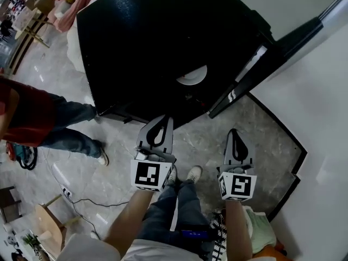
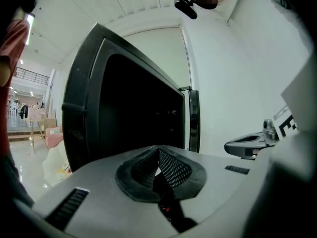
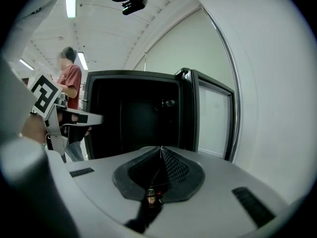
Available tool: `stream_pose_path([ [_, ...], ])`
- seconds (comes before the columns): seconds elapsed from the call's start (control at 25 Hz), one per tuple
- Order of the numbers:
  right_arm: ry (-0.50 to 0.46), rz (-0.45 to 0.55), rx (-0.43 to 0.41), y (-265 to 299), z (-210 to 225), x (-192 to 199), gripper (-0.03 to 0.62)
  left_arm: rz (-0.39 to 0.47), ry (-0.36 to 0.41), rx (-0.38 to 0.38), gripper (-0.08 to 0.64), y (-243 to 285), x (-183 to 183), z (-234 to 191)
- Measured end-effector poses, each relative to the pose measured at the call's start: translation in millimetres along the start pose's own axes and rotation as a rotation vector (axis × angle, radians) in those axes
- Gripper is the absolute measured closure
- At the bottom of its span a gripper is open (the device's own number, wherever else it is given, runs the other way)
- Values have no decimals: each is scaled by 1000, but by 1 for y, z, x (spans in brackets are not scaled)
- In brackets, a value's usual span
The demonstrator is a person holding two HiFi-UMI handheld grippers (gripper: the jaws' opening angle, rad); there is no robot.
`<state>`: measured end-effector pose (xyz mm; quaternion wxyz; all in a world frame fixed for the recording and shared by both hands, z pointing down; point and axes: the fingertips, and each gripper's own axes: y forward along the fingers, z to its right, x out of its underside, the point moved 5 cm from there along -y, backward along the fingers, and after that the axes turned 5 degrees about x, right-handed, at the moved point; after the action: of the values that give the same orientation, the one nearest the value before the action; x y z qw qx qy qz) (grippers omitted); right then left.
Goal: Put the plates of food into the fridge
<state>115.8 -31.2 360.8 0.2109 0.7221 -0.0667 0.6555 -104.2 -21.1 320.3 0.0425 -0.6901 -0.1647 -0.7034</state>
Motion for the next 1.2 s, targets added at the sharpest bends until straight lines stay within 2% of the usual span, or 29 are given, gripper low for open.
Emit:
stream_pose_path([
  [0.28,37,44,21,-46,-5,-43,583,11,-2,42,555,-34,-31,16],
  [0.48,-81,53,32,-71,-2,-70,583,26,-13,44,555,-59,-52,20],
  [0.72,-79,56,36,-99,-3,-95,583,33,-35,16,555,-84,-77,15],
  [1.04,-39,89,59,-118,-9,-112,583,38,-37,24,555,-95,-93,16],
  [1.2,-104,110,75,-132,-11,-124,583,44,-28,37,554,-100,-93,20],
])
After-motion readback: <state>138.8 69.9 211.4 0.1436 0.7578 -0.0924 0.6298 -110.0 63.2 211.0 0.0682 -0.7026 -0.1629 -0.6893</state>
